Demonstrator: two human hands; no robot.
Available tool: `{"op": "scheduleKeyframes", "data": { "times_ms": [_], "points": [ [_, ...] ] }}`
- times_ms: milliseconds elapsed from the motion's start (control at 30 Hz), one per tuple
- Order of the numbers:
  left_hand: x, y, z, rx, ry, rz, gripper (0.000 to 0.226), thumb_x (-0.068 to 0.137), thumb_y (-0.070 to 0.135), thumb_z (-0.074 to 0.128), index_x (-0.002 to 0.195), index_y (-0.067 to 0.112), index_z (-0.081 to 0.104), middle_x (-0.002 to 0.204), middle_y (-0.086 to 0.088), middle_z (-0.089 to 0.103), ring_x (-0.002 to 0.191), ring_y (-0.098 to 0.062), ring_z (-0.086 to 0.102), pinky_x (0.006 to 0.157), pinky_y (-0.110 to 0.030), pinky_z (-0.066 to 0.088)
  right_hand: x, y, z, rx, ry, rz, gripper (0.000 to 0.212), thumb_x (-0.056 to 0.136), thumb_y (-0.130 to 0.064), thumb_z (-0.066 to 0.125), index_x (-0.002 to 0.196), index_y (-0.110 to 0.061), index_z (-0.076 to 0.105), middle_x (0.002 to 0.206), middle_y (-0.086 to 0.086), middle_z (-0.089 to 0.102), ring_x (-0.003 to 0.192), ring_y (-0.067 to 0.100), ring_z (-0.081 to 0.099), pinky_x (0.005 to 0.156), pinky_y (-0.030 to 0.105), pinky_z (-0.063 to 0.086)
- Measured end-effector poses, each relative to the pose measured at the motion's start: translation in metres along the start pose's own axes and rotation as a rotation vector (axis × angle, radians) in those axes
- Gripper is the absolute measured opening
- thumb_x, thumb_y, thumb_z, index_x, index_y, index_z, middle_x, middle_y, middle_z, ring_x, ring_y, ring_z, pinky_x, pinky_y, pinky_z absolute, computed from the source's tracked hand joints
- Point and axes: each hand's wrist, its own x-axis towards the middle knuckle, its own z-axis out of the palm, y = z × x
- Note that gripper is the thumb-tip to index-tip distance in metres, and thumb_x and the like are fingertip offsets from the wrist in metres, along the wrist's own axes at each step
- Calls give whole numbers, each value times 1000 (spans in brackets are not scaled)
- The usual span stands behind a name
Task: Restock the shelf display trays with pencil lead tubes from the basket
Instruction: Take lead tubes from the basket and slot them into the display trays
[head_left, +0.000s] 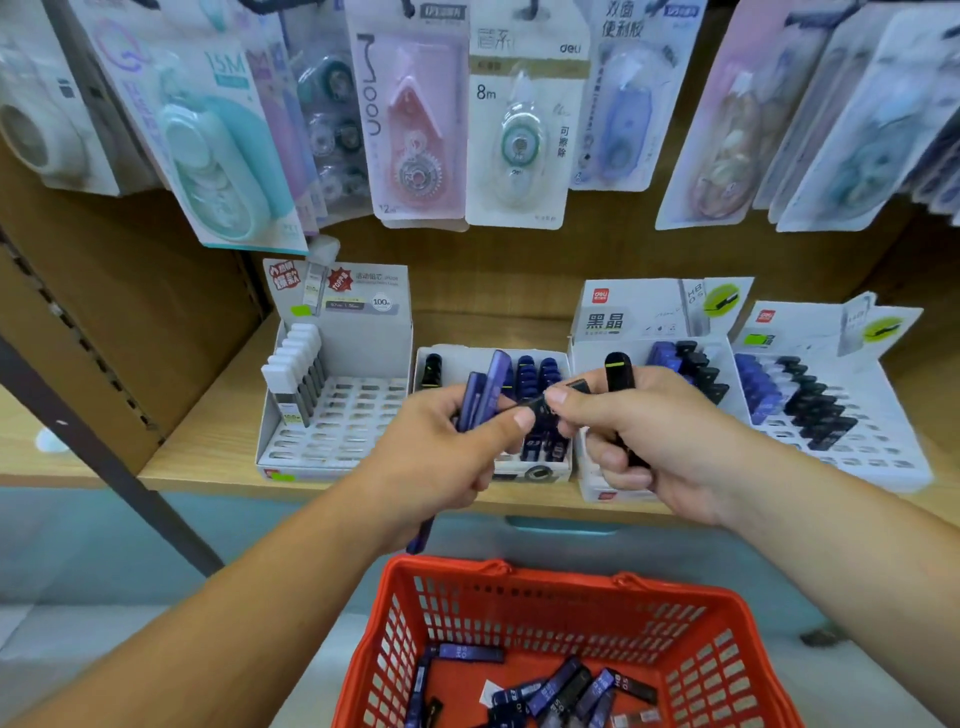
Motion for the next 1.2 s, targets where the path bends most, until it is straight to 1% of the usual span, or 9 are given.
{"op": "scheduleKeyframes", "data": {
  "times_ms": [133,367,467,567,700,767,867,1033,1200],
  "points": [
    [-2,2,32,-64,-23,-14,11,98,20,71,101,9,71,71,-6,65,48,-13,41,40,-19,28,-14,3,-33,-12,93,-44,10,97,-16,69,97,-5,71,84,11,71,45,12,33,40,20,20],
    [13,-1,79,112,-74,-118,18,97,26,72,102,10,69,65,-5,50,53,-18,40,42,-23,33,-20,4,-113,-181,408,-130,8,95,-11,70,87,-11,70,51,-7,53,40,10,34,42,21,24],
    [19,-1,95,95,-173,-223,13,99,20,68,108,11,67,69,-7,47,57,-19,39,44,-26,26,-17,12,-135,-287,493,-225,7,90,-11,77,96,-13,76,72,-4,66,52,1,54,53,16,40],
    [27,0,112,-8,-171,-282,7,100,14,61,104,9,61,71,-8,54,53,-17,43,43,-24,23,-9,21,-150,-377,493,-286,15,86,-10,81,96,-17,72,76,12,62,68,14,60,70,27,52],
    [34,-4,128,-45,-155,-278,12,106,18,58,106,6,57,79,-12,67,54,-17,52,41,-24,27,1,26,-164,-397,492,-291,16,85,-10,83,90,-17,70,94,25,69,70,26,64,46,16,44],
    [38,-7,136,-16,-148,-263,21,107,25,56,116,5,58,85,-15,74,56,-17,59,41,-23,30,6,31,-167,-390,478,-284,15,86,-9,82,88,-18,70,96,25,70,70,24,63,46,19,47],
    [44,-13,145,30,-111,-254,30,106,37,55,114,8,59,86,-14,77,55,-20,63,44,-25,32,14,37,-171,-439,458,-292,14,89,-8,78,89,-21,72,93,18,72,74,19,64,67,30,58],
    [50,-24,146,78,-76,-241,38,104,44,57,108,7,63,77,-11,73,43,-16,45,41,-23,31,25,47,-169,-562,364,-338,21,89,-7,77,85,-27,71,83,1,70,77,14,64,73,22,51],
    [49,-26,138,26,-111,-265,23,106,28,59,115,8,63,83,-11,73,48,-16,47,40,-23,30,32,49,-164,-607,331,-345,23,88,-8,78,82,-30,71,82,-12,69,79,7,63,73,18,48]
  ]
}}
